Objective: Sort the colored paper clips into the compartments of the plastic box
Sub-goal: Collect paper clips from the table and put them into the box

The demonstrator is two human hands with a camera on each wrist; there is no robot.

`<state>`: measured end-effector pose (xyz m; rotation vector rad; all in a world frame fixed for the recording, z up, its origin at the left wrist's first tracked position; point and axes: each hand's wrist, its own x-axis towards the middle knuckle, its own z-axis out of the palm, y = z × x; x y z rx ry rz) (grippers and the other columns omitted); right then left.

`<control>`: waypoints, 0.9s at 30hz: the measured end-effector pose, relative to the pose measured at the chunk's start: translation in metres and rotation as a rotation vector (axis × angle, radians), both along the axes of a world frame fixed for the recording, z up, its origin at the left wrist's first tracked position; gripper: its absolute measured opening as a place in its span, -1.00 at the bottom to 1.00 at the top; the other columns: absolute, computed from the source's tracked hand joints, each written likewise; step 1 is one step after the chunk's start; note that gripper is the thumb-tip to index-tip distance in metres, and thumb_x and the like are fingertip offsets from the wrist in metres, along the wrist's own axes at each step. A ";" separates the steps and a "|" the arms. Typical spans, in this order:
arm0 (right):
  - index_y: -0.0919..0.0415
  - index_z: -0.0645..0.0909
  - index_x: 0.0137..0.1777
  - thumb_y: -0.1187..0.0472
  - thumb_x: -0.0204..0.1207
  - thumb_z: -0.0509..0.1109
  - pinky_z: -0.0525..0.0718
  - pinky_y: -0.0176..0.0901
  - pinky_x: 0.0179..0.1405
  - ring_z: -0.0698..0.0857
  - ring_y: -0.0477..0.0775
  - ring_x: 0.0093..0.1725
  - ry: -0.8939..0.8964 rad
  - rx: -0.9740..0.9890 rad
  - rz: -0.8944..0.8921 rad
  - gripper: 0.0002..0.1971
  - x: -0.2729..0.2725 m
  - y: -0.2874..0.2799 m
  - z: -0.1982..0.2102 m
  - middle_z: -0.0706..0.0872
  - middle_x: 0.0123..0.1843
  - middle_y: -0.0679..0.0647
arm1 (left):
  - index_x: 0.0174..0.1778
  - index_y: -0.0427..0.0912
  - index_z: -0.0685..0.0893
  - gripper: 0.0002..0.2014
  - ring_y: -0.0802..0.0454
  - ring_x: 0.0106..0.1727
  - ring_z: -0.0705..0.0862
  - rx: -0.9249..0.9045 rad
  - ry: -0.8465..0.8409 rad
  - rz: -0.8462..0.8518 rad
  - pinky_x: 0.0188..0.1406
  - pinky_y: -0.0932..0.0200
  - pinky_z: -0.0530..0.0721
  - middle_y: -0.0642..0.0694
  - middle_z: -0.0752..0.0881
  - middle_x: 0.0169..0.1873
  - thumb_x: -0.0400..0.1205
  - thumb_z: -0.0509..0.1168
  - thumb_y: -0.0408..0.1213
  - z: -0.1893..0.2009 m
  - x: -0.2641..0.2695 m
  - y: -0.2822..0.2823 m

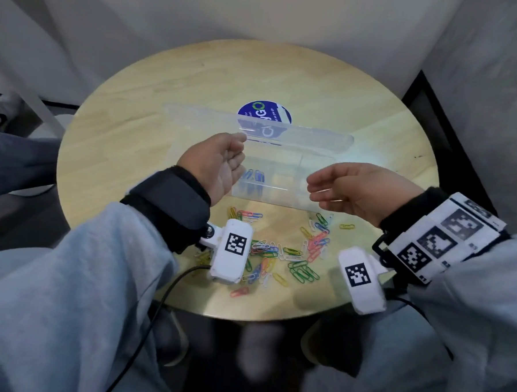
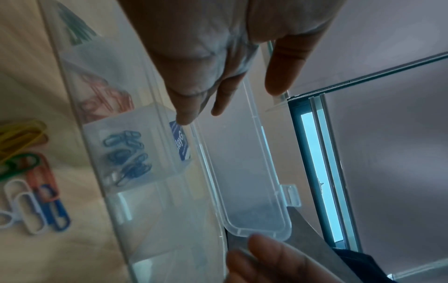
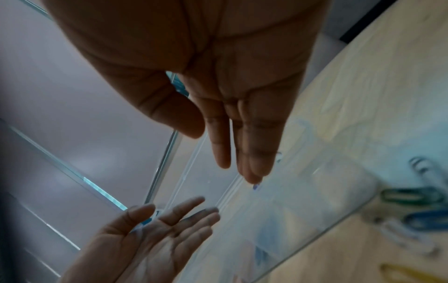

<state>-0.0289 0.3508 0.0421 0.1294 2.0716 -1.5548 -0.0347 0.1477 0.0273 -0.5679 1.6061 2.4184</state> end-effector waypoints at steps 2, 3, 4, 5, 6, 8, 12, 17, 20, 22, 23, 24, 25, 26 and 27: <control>0.22 0.60 -0.17 0.54 0.55 0.05 0.68 -0.26 -0.11 0.66 -0.01 -0.21 0.015 0.097 0.012 -0.66 0.002 0.012 -0.001 0.66 -0.17 0.10 | -0.07 -0.12 0.63 -0.78 0.02 0.32 0.56 -0.094 0.025 -0.007 0.23 0.25 0.49 -0.08 0.62 0.13 0.65 0.08 -0.41 -0.001 0.005 0.004; 0.21 0.60 -0.18 0.52 0.55 0.08 0.67 -0.21 -0.10 0.65 0.00 -0.22 0.026 0.160 0.020 -0.69 0.002 0.017 -0.002 0.65 -0.19 0.10 | -0.11 -0.08 0.63 -0.76 0.05 0.14 0.61 -0.168 0.049 -0.051 0.10 0.28 0.54 -0.04 0.63 -0.01 0.64 0.10 -0.44 -0.002 0.008 0.006; 0.20 0.60 -0.19 0.49 0.55 0.12 0.66 -0.17 -0.09 0.65 0.02 -0.23 0.042 0.238 0.032 -0.72 0.002 0.023 -0.003 0.65 -0.21 0.09 | -0.12 -0.04 0.64 -0.74 0.08 -0.02 0.63 -0.261 0.074 -0.123 -0.03 0.29 0.57 -0.01 0.63 -0.12 0.63 0.11 -0.47 -0.002 0.011 0.009; 0.18 0.60 -0.20 0.44 0.54 0.16 0.68 -0.12 -0.06 0.65 0.04 -0.22 0.064 0.326 0.049 -0.76 0.002 0.027 -0.005 0.65 -0.22 0.08 | -0.12 -0.01 0.63 -0.73 0.11 -0.13 0.62 -0.376 0.098 -0.217 -0.14 0.30 0.58 0.01 0.63 -0.19 0.63 0.13 -0.47 -0.002 0.015 0.011; 0.17 0.60 -0.20 0.40 0.53 0.21 0.70 -0.06 -0.02 0.65 0.06 -0.21 0.085 0.413 0.069 -0.81 0.003 0.031 -0.007 0.66 -0.23 0.08 | -0.12 0.03 0.63 -0.74 0.12 -0.20 0.62 -0.517 0.121 -0.325 -0.21 0.30 0.57 0.02 0.64 -0.24 0.62 0.16 -0.44 -0.001 0.020 0.014; 0.18 0.61 -0.18 0.32 0.50 0.27 0.72 0.03 0.02 0.67 0.10 -0.19 0.108 0.569 0.128 -0.89 0.005 0.034 -0.011 0.69 -0.24 0.10 | -0.11 0.08 0.63 -0.84 0.11 -0.26 0.63 -0.876 0.171 -0.547 -0.27 0.32 0.49 0.06 0.63 -0.31 0.60 0.24 -0.31 0.001 0.031 0.019; 0.17 0.58 -0.17 0.32 0.48 0.28 0.62 -0.10 -0.19 0.59 0.07 -0.25 0.101 0.740 0.307 -0.92 0.013 0.027 -0.016 0.65 -0.24 0.11 | -0.17 0.09 0.57 -0.96 0.05 -0.21 0.56 -1.499 0.155 -0.905 -0.20 0.21 0.49 0.10 0.56 -0.30 0.52 0.30 -0.11 -0.004 0.050 0.031; 0.11 0.64 0.01 0.27 0.51 0.32 0.45 -0.32 -0.41 0.47 -0.13 -0.40 0.145 0.828 0.459 -0.86 0.019 0.020 -0.021 0.53 -0.32 -0.09 | -0.13 0.04 0.58 -0.92 0.03 -0.14 0.52 -1.627 0.061 -0.980 -0.29 0.23 0.40 0.11 0.51 -0.27 0.50 0.30 -0.22 -0.021 0.060 0.031; -0.03 0.61 -0.08 0.22 0.48 0.37 0.50 -0.26 -0.32 0.51 -0.11 -0.32 0.171 0.830 0.519 -0.89 0.020 0.017 -0.026 0.51 -0.27 -0.16 | 0.03 0.04 0.60 -0.79 0.02 -0.10 0.50 -1.632 0.065 -0.975 -0.27 0.22 0.40 0.09 0.51 -0.18 0.50 0.30 -0.26 -0.026 0.059 0.031; -0.05 0.60 -0.09 0.23 0.45 0.40 0.47 -0.26 -0.33 0.52 -0.08 -0.29 0.201 0.821 0.580 -0.87 0.022 0.009 -0.031 0.46 -0.32 -0.20 | 0.10 0.05 0.57 -0.75 0.01 -0.08 0.50 -1.641 0.072 -0.949 -0.17 0.19 0.42 0.08 0.51 -0.14 0.51 0.30 -0.23 -0.027 0.056 0.032; -0.06 0.60 -0.08 0.22 0.44 0.43 0.46 -0.27 -0.34 0.52 -0.07 -0.26 0.217 0.820 0.607 -0.85 0.024 0.004 -0.034 0.45 -0.32 -0.20 | 0.11 0.05 0.56 -0.75 0.01 -0.08 0.50 -1.653 0.067 -0.930 -0.16 0.18 0.42 0.07 0.52 -0.12 0.52 0.32 -0.21 -0.027 0.055 0.032; -0.06 0.59 -0.05 0.21 0.42 0.45 0.49 -0.25 -0.29 0.54 -0.05 -0.21 0.230 0.824 0.633 -0.82 0.026 -0.001 -0.036 0.46 -0.29 -0.19 | 0.11 0.05 0.57 -0.75 0.01 -0.08 0.49 -1.665 0.060 -0.913 -0.15 0.18 0.42 0.06 0.53 -0.11 0.52 0.33 -0.17 -0.028 0.054 0.031; -0.05 0.58 0.00 0.20 0.41 0.46 0.54 -0.21 -0.20 0.56 -0.03 -0.15 0.243 0.837 0.657 -0.79 0.026 -0.006 -0.039 0.48 -0.23 -0.16 | 0.10 0.05 0.57 -0.76 0.01 -0.07 0.49 -1.670 0.052 -0.903 -0.14 0.19 0.42 0.04 0.57 -0.07 0.52 0.35 -0.14 -0.028 0.053 0.031; -0.03 0.58 0.06 0.22 0.41 0.46 0.59 -0.17 -0.09 0.58 0.01 -0.09 0.252 0.858 0.676 -0.75 0.026 -0.010 -0.040 0.50 -0.16 -0.11 | 0.09 0.04 0.58 -0.76 0.01 -0.07 0.49 -1.669 0.048 -0.905 -0.12 0.19 0.42 0.03 0.62 -0.02 0.52 0.35 -0.11 -0.030 0.052 0.030; -0.01 0.57 0.10 0.25 0.41 0.45 0.63 -0.11 -0.01 0.61 0.05 -0.02 0.263 0.885 0.692 -0.71 0.026 -0.013 -0.042 0.51 -0.09 -0.07 | 0.08 0.03 0.59 -0.77 0.01 -0.06 0.51 -1.662 0.047 -0.912 -0.12 0.20 0.43 0.02 0.65 0.04 0.52 0.36 -0.09 -0.031 0.051 0.029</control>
